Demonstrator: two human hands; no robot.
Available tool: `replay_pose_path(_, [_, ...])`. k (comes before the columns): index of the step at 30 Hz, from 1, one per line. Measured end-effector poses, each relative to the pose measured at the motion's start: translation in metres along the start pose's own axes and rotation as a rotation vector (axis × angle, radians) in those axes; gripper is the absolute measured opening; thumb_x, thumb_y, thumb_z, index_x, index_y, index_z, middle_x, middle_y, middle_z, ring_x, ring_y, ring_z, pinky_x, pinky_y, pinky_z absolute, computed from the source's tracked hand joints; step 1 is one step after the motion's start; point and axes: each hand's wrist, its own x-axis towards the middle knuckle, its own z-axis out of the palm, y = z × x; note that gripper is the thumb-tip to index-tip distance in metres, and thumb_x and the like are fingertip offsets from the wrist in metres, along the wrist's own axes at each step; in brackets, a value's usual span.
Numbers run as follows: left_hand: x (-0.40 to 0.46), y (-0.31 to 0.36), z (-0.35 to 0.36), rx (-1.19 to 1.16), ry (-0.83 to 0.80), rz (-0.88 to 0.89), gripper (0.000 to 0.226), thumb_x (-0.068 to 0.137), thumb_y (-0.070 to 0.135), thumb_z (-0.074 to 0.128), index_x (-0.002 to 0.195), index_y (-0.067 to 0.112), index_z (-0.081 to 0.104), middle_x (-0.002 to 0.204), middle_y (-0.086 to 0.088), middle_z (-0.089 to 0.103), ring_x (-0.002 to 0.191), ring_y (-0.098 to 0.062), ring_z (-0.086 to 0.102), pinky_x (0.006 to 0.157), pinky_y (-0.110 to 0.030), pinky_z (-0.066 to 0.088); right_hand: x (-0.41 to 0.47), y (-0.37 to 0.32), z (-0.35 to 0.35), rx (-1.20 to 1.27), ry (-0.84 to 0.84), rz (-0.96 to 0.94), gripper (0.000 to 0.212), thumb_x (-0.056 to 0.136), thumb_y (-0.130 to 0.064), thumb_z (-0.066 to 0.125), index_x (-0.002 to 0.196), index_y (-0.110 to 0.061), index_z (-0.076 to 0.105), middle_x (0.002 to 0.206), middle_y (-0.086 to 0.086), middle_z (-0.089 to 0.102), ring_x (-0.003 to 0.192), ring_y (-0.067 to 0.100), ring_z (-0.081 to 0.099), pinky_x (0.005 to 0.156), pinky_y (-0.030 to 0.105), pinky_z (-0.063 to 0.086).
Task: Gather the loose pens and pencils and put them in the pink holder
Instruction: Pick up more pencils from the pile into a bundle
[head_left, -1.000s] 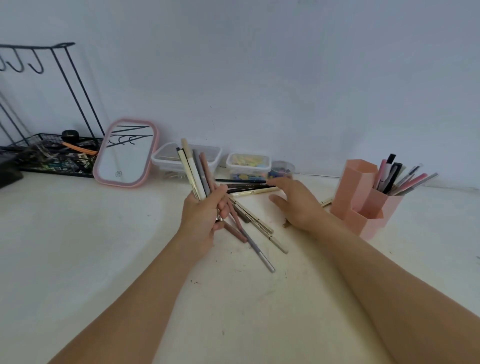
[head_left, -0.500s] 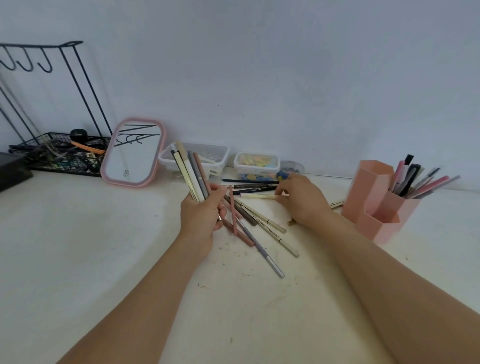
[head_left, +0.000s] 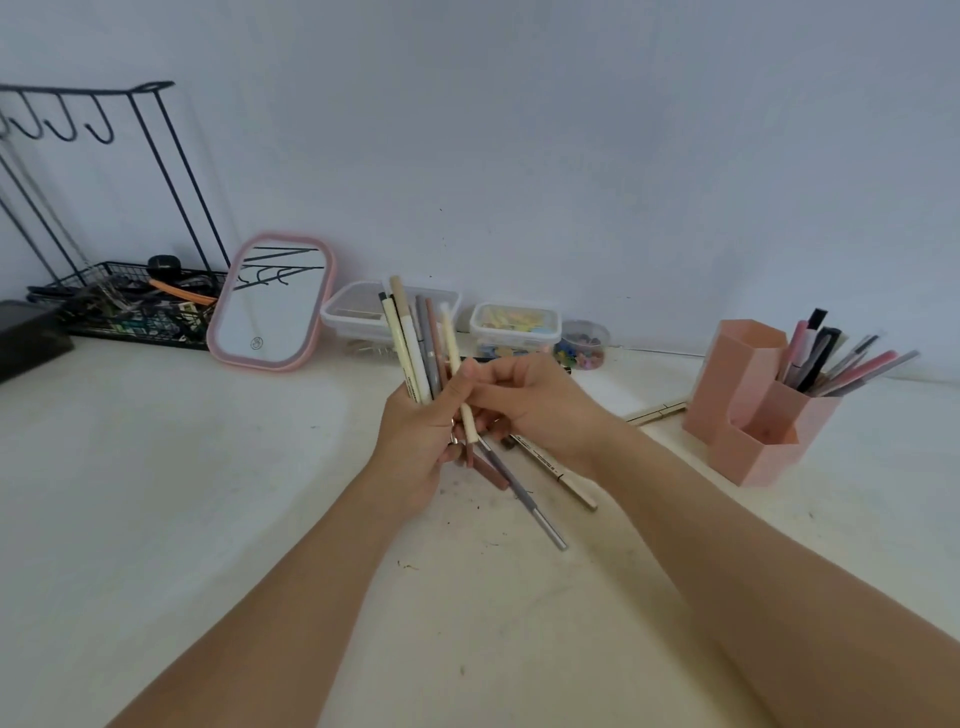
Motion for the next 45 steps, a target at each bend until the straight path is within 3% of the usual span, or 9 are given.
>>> replay_pose_path(2, [-0.001, 0.001, 0.000, 0.023, 0.007, 0.000, 0.062, 0.064, 0.045, 0.081, 0.103, 0.000, 0.067, 0.064, -0.010, 0.061, 0.048, -0.017, 0.058, 0.036, -0.022, 0.040, 0.001, 0.005, 0.007, 0.018, 0.078, -0.040, 0.017, 0.096, -0.012, 0.067, 0.097, 0.003, 0.074, 0.080, 0.013, 0.075, 0.063, 0.012, 0.066, 0.061, 0.023, 0.055])
replay_pose_path(7, [0.004, -0.004, 0.000, 0.114, 0.036, -0.006, 0.033, 0.087, 0.032, 0.076, 0.094, 0.001, 0.068, 0.059, -0.008, 0.055, 0.047, -0.015, 0.053, 0.037, -0.017, 0.033, 0.001, 0.008, 0.014, -0.026, 0.205, -0.143, 0.009, 0.089, 0.005, 0.068, 0.086, 0.000, 0.075, 0.069, 0.016, 0.071, 0.058, 0.020, 0.066, 0.064, 0.031, 0.060])
replay_pose_path(13, [0.010, -0.006, -0.003, 0.089, 0.118, -0.051, 0.023, 0.092, 0.027, 0.067, 0.093, 0.004, 0.065, 0.059, -0.006, 0.057, 0.045, -0.014, 0.052, 0.037, -0.020, 0.031, 0.003, 0.007, 0.002, 0.046, 0.079, -0.081, 0.015, 0.088, 0.001, 0.073, 0.102, 0.003, 0.076, 0.084, 0.022, 0.074, 0.065, 0.017, 0.068, 0.066, 0.022, 0.059])
replay_pose_path(18, [0.014, 0.001, -0.010, -0.107, 0.169, -0.106, 0.017, 0.092, 0.007, 0.058, 0.079, 0.013, 0.050, 0.059, -0.001, 0.050, 0.048, -0.011, 0.045, 0.033, -0.020, 0.025, 0.018, 0.032, -0.059, -0.695, 0.457, -0.161, 0.026, 0.093, -0.016, 0.069, 0.119, -0.016, 0.073, 0.114, 0.001, 0.074, 0.099, 0.012, 0.067, 0.085, 0.017, 0.045])
replay_pose_path(21, [0.015, 0.000, -0.010, -0.142, 0.164, -0.115, 0.016, 0.092, 0.004, 0.057, 0.082, 0.013, 0.048, 0.058, 0.000, 0.048, 0.047, -0.010, 0.043, 0.032, -0.019, 0.025, 0.022, 0.053, -0.080, -0.901, 0.394, -0.090, 0.039, 0.099, -0.020, 0.059, 0.138, -0.022, 0.060, 0.138, 0.003, 0.062, 0.128, 0.024, 0.053, 0.098, 0.030, 0.041])
replay_pose_path(24, [0.015, -0.001, -0.008, -0.128, 0.160, -0.105, 0.015, 0.093, 0.003, 0.057, 0.085, 0.012, 0.048, 0.058, 0.000, 0.047, 0.046, -0.010, 0.043, 0.032, -0.019, 0.025, 0.028, 0.063, -0.081, -1.023, 0.313, 0.012, 0.047, 0.102, -0.025, 0.052, 0.149, -0.022, 0.047, 0.150, 0.007, 0.050, 0.137, 0.029, 0.042, 0.106, 0.041, 0.041])
replay_pose_path(32, [0.015, -0.002, -0.007, -0.084, 0.178, -0.088, 0.016, 0.092, 0.007, 0.063, 0.089, 0.014, 0.049, 0.055, 0.001, 0.046, 0.042, -0.009, 0.039, 0.031, -0.019, 0.024, 0.032, 0.056, -0.078, -0.969, 0.361, 0.009, 0.019, 0.095, -0.018, 0.062, 0.110, -0.016, 0.074, 0.112, 0.004, 0.071, 0.102, 0.023, 0.064, 0.088, 0.039, 0.053])
replay_pose_path(40, [0.012, -0.003, -0.007, -0.041, 0.155, -0.085, 0.017, 0.093, 0.014, 0.069, 0.090, 0.016, 0.053, 0.058, 0.001, 0.047, 0.044, -0.009, 0.041, 0.032, -0.019, 0.028, 0.014, -0.002, -0.100, -0.883, 0.363, -0.019, 0.013, 0.092, -0.010, 0.062, 0.088, -0.009, 0.074, 0.086, 0.010, 0.075, 0.083, 0.029, 0.070, 0.075, 0.039, 0.056])
replay_pose_path(45, [0.007, 0.000, -0.003, -0.015, 0.138, -0.076, 0.011, 0.095, 0.014, 0.067, 0.091, 0.013, 0.057, 0.059, -0.001, 0.050, 0.041, -0.009, 0.048, 0.031, -0.018, 0.031, -0.001, -0.037, -0.096, -0.495, 0.544, -0.240, 0.010, 0.094, -0.017, 0.067, 0.090, -0.009, 0.073, 0.072, 0.002, 0.070, 0.060, 0.013, 0.064, 0.061, 0.025, 0.055])
